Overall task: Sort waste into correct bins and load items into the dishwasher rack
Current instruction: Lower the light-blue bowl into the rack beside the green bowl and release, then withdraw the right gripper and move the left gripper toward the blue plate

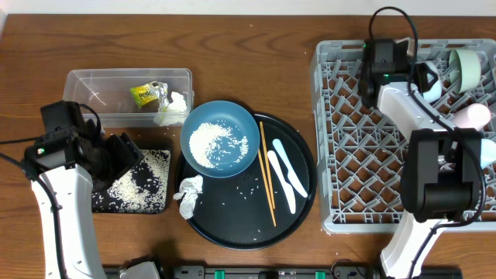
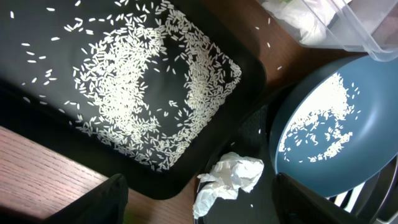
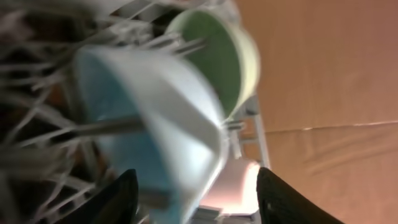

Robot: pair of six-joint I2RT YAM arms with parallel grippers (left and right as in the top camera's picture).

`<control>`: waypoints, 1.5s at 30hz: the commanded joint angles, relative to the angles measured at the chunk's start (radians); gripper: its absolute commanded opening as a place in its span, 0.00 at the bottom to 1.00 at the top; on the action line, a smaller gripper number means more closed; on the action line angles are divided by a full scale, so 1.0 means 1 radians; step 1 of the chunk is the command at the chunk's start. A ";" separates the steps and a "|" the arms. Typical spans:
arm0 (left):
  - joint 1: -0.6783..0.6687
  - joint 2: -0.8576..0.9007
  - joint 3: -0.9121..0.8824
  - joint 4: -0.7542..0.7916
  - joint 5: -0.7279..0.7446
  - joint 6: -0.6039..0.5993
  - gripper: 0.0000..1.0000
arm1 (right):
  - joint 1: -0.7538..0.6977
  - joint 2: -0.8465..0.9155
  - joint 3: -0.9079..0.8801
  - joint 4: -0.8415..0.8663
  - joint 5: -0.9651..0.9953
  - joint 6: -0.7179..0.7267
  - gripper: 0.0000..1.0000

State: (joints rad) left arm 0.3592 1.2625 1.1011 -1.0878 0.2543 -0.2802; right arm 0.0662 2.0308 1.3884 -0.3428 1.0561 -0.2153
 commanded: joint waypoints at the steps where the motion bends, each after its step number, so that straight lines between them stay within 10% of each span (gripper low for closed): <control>1: 0.004 0.006 -0.002 0.000 -0.013 0.010 0.75 | 0.014 -0.025 0.004 -0.050 -0.109 0.142 0.58; 27: -0.038 0.006 -0.001 0.014 -0.013 0.010 0.75 | 0.013 -0.601 0.005 -0.568 -1.021 0.270 0.83; 45: -0.775 0.140 -0.001 0.389 -0.199 0.010 0.76 | 0.014 -0.603 0.004 -0.690 -1.180 0.270 0.86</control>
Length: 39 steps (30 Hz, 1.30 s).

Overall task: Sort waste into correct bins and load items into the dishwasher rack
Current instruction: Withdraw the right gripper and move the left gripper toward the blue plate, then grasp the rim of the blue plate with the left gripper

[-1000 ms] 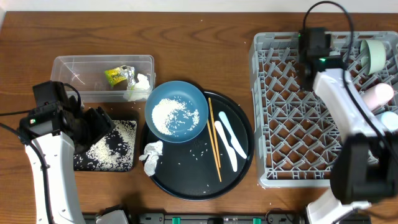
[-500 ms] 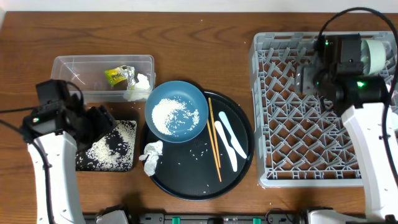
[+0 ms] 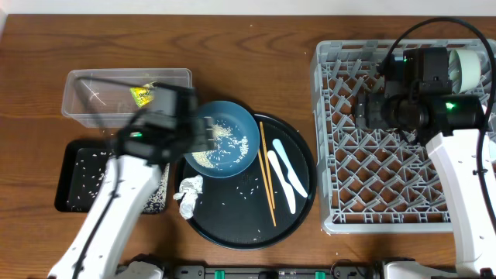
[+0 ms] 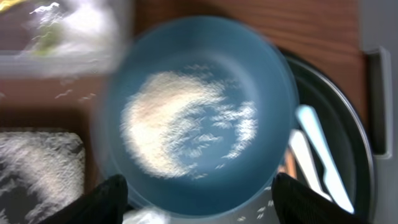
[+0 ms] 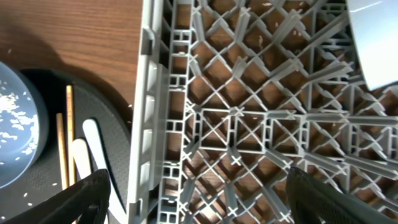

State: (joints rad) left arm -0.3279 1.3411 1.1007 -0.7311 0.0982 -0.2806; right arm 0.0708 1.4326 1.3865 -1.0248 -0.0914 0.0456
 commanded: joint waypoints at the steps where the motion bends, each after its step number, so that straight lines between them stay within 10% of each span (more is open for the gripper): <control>1: -0.116 0.087 -0.001 0.050 -0.043 0.010 0.76 | 0.009 -0.005 0.006 -0.013 -0.033 0.010 0.86; 24: -0.306 0.499 -0.001 0.185 -0.111 0.010 0.74 | 0.009 -0.005 0.006 -0.043 -0.032 0.010 0.86; 34: -0.307 0.537 -0.001 0.187 -0.111 0.010 0.15 | 0.009 -0.005 0.006 -0.046 -0.032 0.010 0.86; 39: -0.307 0.530 0.011 0.148 -0.111 0.010 0.06 | 0.009 -0.005 0.006 -0.047 -0.032 0.009 0.86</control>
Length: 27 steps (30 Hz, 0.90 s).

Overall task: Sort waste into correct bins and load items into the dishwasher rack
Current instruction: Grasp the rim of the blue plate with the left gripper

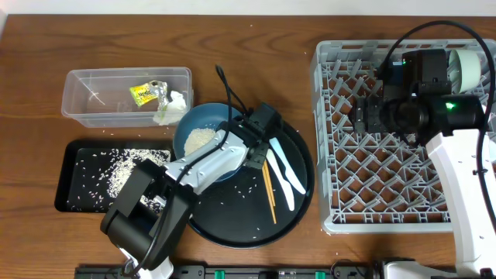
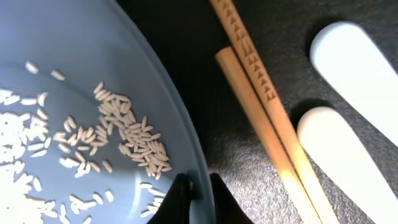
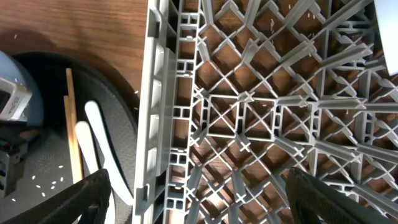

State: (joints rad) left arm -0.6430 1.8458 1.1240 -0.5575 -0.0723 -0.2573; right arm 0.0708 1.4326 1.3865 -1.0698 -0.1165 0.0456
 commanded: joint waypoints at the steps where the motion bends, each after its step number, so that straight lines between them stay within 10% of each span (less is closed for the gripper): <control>1: 0.009 0.019 -0.008 -0.040 0.060 -0.014 0.06 | 0.009 -0.005 0.006 -0.002 -0.007 0.009 0.86; 27: 0.025 -0.384 0.009 -0.229 0.060 -0.014 0.06 | 0.009 -0.005 0.006 -0.026 -0.007 0.010 0.84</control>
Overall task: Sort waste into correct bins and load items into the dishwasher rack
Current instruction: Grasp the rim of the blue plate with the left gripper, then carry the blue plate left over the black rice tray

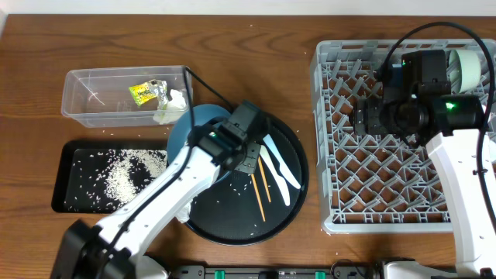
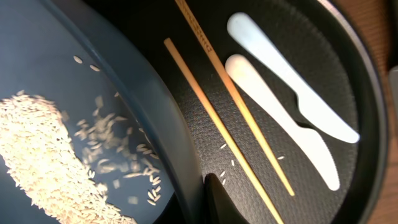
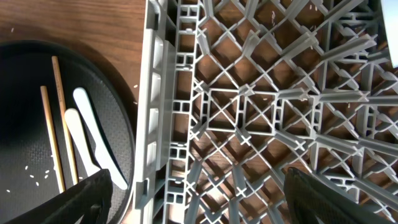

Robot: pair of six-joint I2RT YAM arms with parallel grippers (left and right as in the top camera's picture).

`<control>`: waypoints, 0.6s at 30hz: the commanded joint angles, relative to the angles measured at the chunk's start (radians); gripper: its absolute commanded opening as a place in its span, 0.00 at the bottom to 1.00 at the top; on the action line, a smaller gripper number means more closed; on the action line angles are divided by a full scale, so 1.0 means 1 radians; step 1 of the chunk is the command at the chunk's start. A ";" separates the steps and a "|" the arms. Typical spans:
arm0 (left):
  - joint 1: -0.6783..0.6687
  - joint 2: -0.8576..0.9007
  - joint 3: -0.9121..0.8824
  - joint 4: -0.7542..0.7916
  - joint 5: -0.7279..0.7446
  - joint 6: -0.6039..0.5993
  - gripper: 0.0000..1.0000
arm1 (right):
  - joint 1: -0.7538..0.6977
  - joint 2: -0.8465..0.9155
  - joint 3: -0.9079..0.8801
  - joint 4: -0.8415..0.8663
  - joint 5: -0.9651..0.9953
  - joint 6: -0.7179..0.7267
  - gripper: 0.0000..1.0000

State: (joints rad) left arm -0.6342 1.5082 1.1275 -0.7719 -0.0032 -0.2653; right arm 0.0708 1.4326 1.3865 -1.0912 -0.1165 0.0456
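Note:
My left gripper (image 1: 232, 155) is shut on the right rim of the blue bowl (image 1: 190, 128), which is tipped, with its rice heaped toward the low left side (image 2: 43, 155). In the left wrist view the fingers (image 2: 202, 193) pinch the rim (image 2: 180, 155). Two chopsticks (image 1: 260, 182) and two white utensils (image 1: 279, 167) lie on the round black tray (image 1: 232, 229). My right gripper (image 1: 370, 118) hangs open over the grey dishwasher rack (image 1: 403, 178), with nothing between its fingers (image 3: 199, 199). The crumpled tissue is hidden.
A clear bin (image 1: 93, 93) with wrappers stands at the back left. In front of it lies a black rectangular tray (image 1: 70, 194) strewn with rice. A green cup (image 1: 469, 66) sits in the rack's far right corner. Loose rice grains dot the round tray.
The bowl, held by its right rim, has been tipped up and shifted left; its rice has slid to the low side. The round tray sits slightly further left. The right gripper has not moved.
At first my left gripper was open over the rice tray and my right one was at the cups in the far rack. Then the left hovered over the blue bowl and the right stood open over mid-rack. Then the left was shut on the bowl's rim, and now the bowl tilts.

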 commanded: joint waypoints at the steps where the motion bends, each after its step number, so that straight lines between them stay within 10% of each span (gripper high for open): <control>1: 0.026 -0.060 0.005 -0.024 -0.010 -0.006 0.06 | 0.009 -0.005 0.006 -0.005 -0.007 0.010 0.84; 18: 0.372 -0.205 0.004 -0.110 0.188 -0.039 0.06 | 0.009 -0.005 0.006 -0.013 -0.003 0.010 0.83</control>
State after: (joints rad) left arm -0.3046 1.3346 1.1275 -0.8799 0.0952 -0.2962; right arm 0.0708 1.4326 1.3865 -1.1011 -0.1162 0.0456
